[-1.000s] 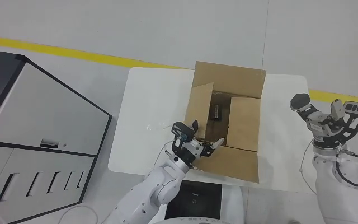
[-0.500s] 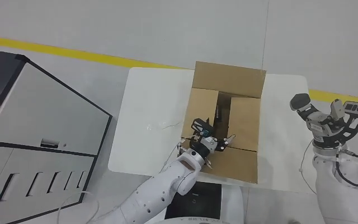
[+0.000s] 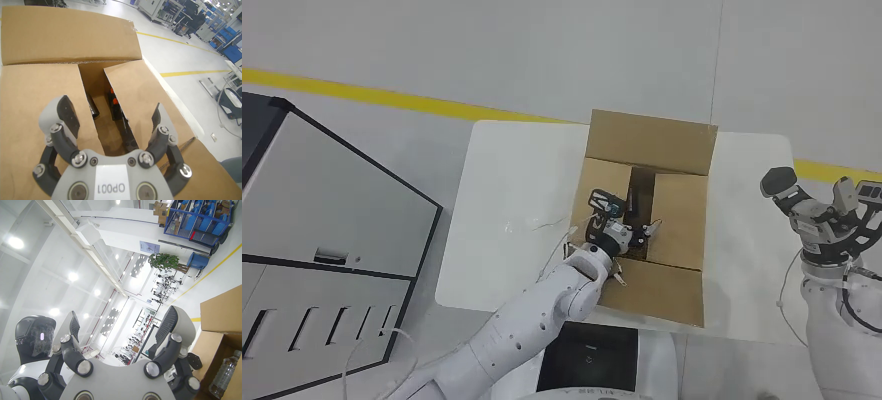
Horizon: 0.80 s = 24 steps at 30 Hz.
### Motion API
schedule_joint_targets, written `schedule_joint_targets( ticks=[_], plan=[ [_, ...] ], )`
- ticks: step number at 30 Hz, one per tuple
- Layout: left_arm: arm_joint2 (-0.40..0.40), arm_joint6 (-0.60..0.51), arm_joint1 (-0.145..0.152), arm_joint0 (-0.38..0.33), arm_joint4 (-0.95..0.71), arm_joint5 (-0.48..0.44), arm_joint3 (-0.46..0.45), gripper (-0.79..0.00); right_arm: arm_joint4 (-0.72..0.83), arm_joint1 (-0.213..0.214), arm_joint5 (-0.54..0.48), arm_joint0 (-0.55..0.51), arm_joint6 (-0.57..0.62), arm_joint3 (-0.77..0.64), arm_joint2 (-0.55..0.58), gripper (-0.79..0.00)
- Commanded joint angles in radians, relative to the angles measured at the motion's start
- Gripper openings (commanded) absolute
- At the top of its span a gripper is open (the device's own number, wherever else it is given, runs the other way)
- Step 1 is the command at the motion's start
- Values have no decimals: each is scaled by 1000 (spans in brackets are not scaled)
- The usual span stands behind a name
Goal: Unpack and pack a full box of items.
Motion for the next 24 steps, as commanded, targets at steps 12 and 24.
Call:
schedule_joint_targets(
  ticks=[12, 24],
  plan=[
    [-26, -51, -34, -56, -110, 24, 109, 0, 2, 0, 0, 0, 0, 0, 0, 0],
    [-97, -97, -9, 68, -102, -27, -197, 0, -3, 0, 7, 4, -3, -6, 0, 0]
  ],
)
